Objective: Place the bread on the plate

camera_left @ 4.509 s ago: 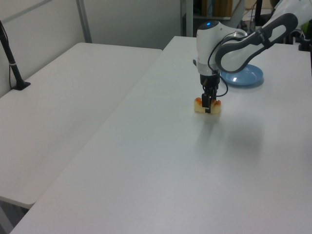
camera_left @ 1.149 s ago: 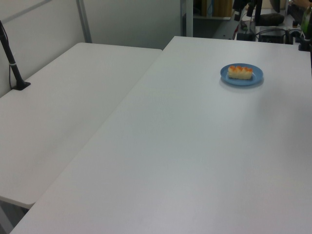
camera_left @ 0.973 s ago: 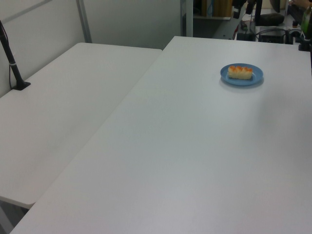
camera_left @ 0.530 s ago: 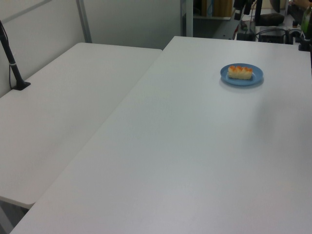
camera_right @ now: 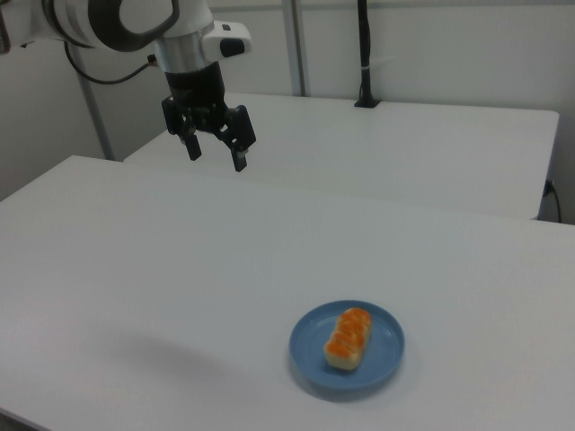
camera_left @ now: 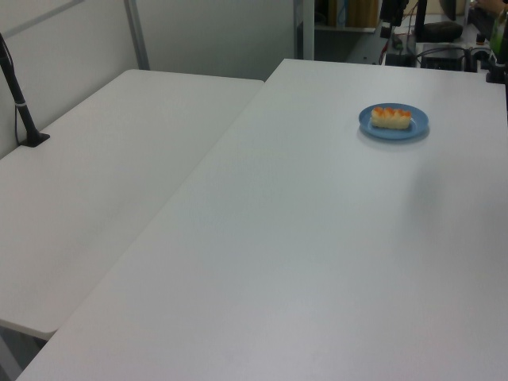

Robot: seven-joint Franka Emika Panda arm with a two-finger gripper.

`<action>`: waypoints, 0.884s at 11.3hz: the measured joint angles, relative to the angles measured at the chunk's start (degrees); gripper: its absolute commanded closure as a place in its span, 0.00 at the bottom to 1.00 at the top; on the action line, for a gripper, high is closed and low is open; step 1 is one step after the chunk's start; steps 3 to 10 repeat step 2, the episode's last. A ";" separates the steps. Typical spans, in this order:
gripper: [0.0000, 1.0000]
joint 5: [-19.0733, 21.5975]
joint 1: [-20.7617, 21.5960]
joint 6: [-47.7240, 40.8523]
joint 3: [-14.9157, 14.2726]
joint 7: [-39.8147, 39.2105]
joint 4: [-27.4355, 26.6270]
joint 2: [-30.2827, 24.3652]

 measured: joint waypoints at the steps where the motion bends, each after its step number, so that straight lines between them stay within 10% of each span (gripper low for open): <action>1: 0.00 -0.05 2.76 0.00 -2.69 -0.01 -0.02 0.16; 10: 0.00 -0.06 4.57 0.00 -4.63 -0.07 -0.03 0.34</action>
